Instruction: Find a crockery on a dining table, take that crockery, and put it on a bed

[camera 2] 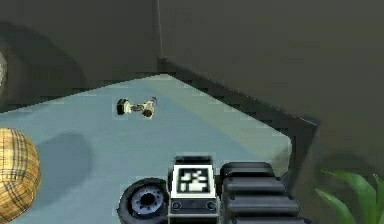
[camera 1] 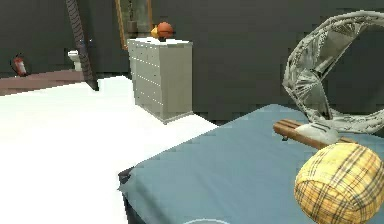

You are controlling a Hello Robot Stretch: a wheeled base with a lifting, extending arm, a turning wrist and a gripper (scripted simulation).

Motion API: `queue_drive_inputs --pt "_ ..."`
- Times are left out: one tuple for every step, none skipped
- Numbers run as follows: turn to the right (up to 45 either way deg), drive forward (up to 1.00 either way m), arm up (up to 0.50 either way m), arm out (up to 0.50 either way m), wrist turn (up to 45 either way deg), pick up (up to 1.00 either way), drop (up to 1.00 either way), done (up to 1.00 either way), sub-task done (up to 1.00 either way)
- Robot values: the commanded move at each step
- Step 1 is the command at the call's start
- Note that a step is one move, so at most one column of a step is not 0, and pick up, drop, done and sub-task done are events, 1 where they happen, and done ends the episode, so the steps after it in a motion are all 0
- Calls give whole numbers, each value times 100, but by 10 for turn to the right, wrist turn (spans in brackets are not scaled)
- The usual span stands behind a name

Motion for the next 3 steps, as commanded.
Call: queue_drive_inputs --pt "150 0 0 0 0 0 0 0 0" --pt "-450 0 0 0 0 0 0 0 0" --pt "-450 0 0 0 0 0 0 0 0"
